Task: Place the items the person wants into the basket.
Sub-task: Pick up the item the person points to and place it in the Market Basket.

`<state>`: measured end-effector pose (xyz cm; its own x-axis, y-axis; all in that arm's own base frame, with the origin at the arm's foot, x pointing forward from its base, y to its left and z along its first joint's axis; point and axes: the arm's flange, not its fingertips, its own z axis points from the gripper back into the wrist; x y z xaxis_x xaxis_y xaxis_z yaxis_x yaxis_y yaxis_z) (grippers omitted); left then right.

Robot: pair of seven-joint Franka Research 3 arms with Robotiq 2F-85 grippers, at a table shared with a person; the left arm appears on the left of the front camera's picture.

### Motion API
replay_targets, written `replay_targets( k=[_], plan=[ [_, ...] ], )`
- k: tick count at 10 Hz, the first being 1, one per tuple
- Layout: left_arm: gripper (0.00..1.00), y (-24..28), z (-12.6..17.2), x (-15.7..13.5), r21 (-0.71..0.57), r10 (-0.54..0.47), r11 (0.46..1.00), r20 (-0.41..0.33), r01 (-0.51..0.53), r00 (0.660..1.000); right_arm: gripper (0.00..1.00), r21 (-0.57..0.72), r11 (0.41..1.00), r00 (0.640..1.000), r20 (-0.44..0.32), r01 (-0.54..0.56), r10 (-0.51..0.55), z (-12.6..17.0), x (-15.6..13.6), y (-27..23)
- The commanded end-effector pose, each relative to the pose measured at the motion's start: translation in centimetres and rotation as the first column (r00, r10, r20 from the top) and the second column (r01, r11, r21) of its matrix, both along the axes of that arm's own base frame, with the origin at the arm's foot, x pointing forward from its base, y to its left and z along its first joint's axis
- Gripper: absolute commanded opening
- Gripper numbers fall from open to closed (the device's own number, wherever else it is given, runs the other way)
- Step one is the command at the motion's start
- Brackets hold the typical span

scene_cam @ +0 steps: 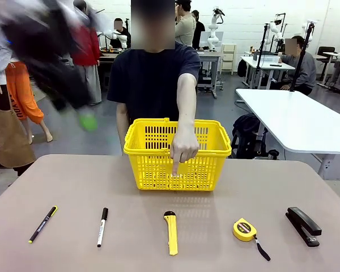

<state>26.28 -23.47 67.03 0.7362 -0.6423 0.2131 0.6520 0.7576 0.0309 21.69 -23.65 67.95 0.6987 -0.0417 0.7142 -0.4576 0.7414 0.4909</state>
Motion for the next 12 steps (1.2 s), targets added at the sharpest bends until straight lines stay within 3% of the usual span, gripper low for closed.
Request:
replay_targets(
  k=[1,2,3,6,8,9,12],
  plan=[
    [1.0,-4.8,-5.5,5.1,0.06,0.197,0.98,-0.099,-0.192,0.975,1.0,0.013,1.0,1.0,0.006,-0.005,0.005,0.0,0.1,0.0],
    [1.0,-6.9,-9.8,5.9,0.077,0.286,0.956,-0.053,-0.282,0.957,1.0,0.013,1.0,1.0,0.006,-0.005,0.005,0.0,0.1,0.0],
    [1.0,-8.4,-13.1,6.4,0.066,0.354,0.935,-0.08,-0.349,0.932,1.0,0.013,1.0,1.0,0.006,-0.005,0.005,0.0,0.1,0.0],
    [1.0,-9.6,-17.8,6.9,0.001,0.514,0.857,-0.083,-0.516,0.854,1.0,0.013,1.0,1.0,0.006,-0.005,0.005,0.0,0.1,0.0],
    [1.0,-9.4,-18.3,5.9,-0.013,0.484,0.874,-0.063,-0.486,0.873,1.0,0.013,1.0,1.0,0.006,-0.005,0.005,0.0,0.1,0.0],
    [1.0,-9.5,-18.5,7.6,0.01,0.502,0.863,-0.115,-0.505,0.857,1.0,0.013,1.0,1.0,0.006,-0.005,0.005,0.0,0.1,0.0],
    [1.0,-9.5,-18.5,7.6,0.01,0.502,0.863,-0.115,-0.505,0.857,1.0,0.013,1.0,1.0,0.006,-0.005,0.005,0.0,0.1,0.0]
  ],
)
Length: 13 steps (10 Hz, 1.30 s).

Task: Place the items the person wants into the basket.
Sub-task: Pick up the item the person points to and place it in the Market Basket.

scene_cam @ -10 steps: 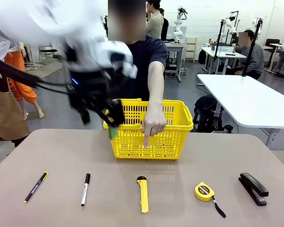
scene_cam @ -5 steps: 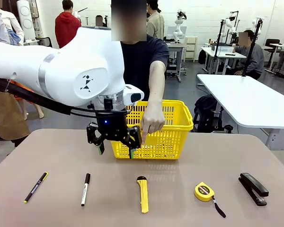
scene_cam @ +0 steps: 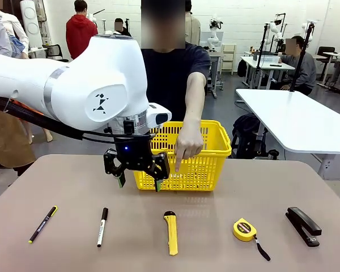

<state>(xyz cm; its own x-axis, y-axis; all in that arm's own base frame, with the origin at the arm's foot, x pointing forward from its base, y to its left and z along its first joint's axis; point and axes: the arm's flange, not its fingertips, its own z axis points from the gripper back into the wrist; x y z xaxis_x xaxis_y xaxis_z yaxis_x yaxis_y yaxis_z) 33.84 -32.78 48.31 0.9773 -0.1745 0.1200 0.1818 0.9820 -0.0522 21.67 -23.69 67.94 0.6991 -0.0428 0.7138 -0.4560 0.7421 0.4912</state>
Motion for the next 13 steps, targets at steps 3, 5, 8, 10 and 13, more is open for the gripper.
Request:
replay_targets(
  k=[3,5,8,10,13],
  plan=[
    [1.0,0.0,0.0,0.0,-0.001,0.0,1.0,-0.001,0.0,1.0,1.0,0.013,1.0,1.0,0.006,-0.007,0.007,0.1,0.1,0.1],
    [1.0,-3.5,-3.9,-0.2,0.054,0.058,0.997,0.003,-0.058,0.998,1.0,0.013,1.0,1.0,0.006,-0.007,0.007,0.1,0.1,0.1],
    [1.0,-7.3,-7.5,-0.7,0.08,-0.004,0.997,0.048,0.0,0.999,1.0,0.013,1.0,1.0,0.006,-0.007,0.007,0.1,0.1,0.1],
    [1.0,-8.2,-10.2,-0.2,0.06,0.046,0.997,0.046,-0.049,0.998,1.0,0.013,1.0,1.0,0.006,-0.007,0.007,0.1,0.1,0.1],
    [1.0,-8.7,-13.1,0.9,0.022,0.133,0.991,0.04,-0.134,0.99,1.0,0.013,1.0,1.0,0.006,-0.007,0.007,0.1,0.1,0.1]
  ],
)
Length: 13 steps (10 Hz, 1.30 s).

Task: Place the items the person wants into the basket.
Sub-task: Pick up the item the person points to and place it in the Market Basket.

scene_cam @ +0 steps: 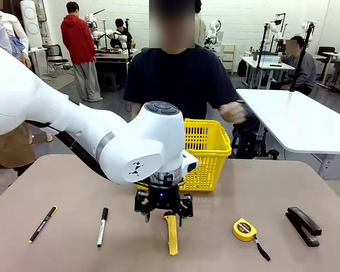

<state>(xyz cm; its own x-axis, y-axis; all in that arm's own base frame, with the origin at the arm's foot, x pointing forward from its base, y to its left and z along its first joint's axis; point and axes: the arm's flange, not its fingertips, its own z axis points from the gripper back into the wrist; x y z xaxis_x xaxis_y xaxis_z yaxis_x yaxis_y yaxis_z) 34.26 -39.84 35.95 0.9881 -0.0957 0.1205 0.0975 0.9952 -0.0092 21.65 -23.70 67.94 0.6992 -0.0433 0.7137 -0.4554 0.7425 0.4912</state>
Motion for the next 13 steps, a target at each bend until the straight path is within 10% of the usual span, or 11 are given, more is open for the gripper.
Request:
replay_targets(
  k=[1,13],
  plan=[
    [1.0,-2.1,-1.6,0.8,-0.011,0.068,0.998,0.025,-0.068,0.997,1.0,0.013,1.0,1.0,0.007,-0.008,0.008,0.1,0.1,0.1],
    [1.0,-3.3,-5.2,2.2,0.054,0.129,0.99,0.001,-0.129,0.992,1.0,0.013,1.0,1.0,0.007,-0.008,0.008,0.1,0.1,0.1]
  ],
)
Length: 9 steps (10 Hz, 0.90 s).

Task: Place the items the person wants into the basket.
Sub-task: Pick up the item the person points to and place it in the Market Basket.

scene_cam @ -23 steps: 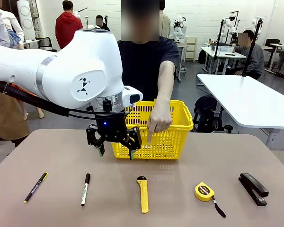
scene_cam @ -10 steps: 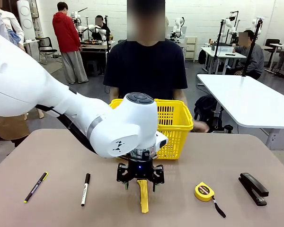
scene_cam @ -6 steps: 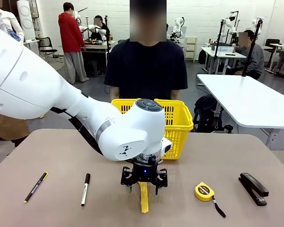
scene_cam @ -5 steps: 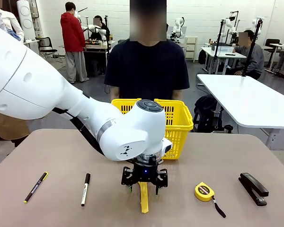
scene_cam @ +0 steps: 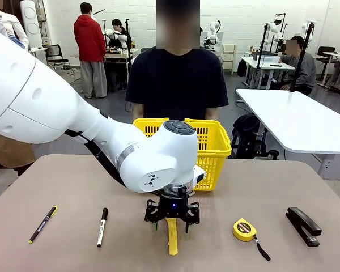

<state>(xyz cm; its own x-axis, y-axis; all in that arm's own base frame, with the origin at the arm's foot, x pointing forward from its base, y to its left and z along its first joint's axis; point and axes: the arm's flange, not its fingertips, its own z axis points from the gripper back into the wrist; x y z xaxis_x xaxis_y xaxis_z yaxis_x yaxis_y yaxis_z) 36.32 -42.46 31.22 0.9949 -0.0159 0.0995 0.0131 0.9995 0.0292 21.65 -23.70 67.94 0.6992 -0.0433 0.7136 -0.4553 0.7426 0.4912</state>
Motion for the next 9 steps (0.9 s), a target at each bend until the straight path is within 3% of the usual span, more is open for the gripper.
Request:
replay_targets(
  k=[1,2,3,4,5,8,9],
  plan=[
    [1.0,-0.7,-0.61,0.14,0.015,0.045,0.999,0.014,-0.046,0.999,1.0,0.013,1.0,1.0,0.007,-0.008,0.008,0.05,0.14,0.08],
    [1.0,-0.78,-0.62,0.11,0.012,0.044,0.999,0.018,-0.044,0.999,1.0,0.013,1.0,1.0,0.007,-0.008,0.008,0.05,0.14,0.08],
    [0.58,-0.81,-0.48,0.05,0.008,0.025,1.0,0.032,-0.025,0.999,1.0,0.013,1.0,1.0,0.007,-0.008,0.008,0.05,0.14,0.08],
    [0.45,-0.81,-0.42,0.04,0.008,0.025,1.0,0.032,-0.025,0.999,1.0,0.013,1.0,1.0,0.007,-0.008,0.008,0.05,0.14,0.08],
    [0.02,-0.84,-0.44,0.07,0.009,0.024,1.0,0.027,-0.024,0.999,1.0,0.013,1.0,1.0,0.007,-0.008,0.008,0.05,0.14,0.08],
    [0.0,-0.74,-0.48,0.19,0.01,0.03,0.999,0.007,-0.031,1.0,1.0,0.013,1.0,1.0,0.007,-0.008,0.008,0.05,0.14,0.08],
    [0.09,-0.74,-0.51,0.23,0.01,0.031,0.999,-0.002,-0.031,1.0,1.0,0.013,1.0,1.0,0.007,-0.008,0.008,0.05,0.14,0.08]
  ],
)
